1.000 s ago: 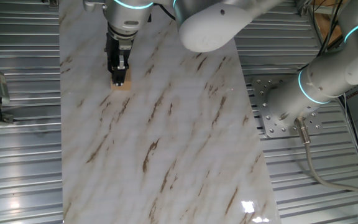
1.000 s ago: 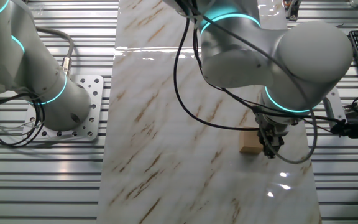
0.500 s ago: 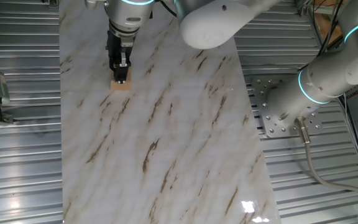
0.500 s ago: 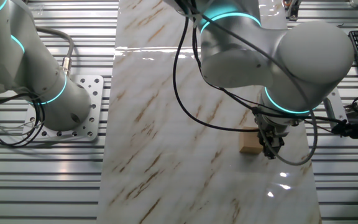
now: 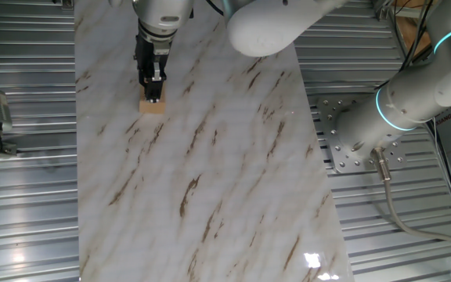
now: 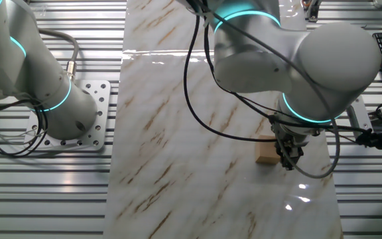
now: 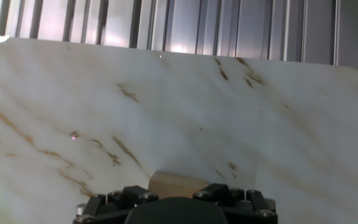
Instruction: Pick up the small block on the left and move it to the right
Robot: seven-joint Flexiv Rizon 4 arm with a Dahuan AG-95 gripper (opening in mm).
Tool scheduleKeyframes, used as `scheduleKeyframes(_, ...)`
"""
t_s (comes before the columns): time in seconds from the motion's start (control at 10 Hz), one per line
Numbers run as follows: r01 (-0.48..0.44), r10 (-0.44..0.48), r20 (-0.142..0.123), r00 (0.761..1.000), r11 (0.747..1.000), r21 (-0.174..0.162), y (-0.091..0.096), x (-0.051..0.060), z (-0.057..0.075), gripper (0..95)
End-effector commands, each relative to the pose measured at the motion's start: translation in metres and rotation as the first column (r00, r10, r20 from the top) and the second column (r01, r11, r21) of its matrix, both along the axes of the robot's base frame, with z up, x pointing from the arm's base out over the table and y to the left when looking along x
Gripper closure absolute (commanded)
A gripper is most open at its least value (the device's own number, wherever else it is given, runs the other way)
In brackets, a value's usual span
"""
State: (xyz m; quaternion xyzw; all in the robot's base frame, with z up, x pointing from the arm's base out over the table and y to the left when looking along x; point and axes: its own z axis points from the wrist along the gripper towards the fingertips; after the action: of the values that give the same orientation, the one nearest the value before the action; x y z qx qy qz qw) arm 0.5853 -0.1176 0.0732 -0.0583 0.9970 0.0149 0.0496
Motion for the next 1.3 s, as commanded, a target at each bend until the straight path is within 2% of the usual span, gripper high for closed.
scheduleKeyframes(0.1,0.002,-0.002,-0.001,1.000,1.000,0.000,0.0001,-0.0001,-0.0002,19.0)
scheduleKeyframes(0.4,0.007,-0.007,-0.006,1.000,1.000,0.015,0.0001,-0.0001,-0.0002,19.0)
scheduleKeyframes(0.7,0.005,-0.004,-0.039,0.999,1.000,0.028,0.0001,-0.0001,-0.0002,19.0)
scheduleKeyframes(1.3,0.004,-0.004,-0.054,0.999,1.000,0.014,0.0001,-0.0001,-0.0002,19.0)
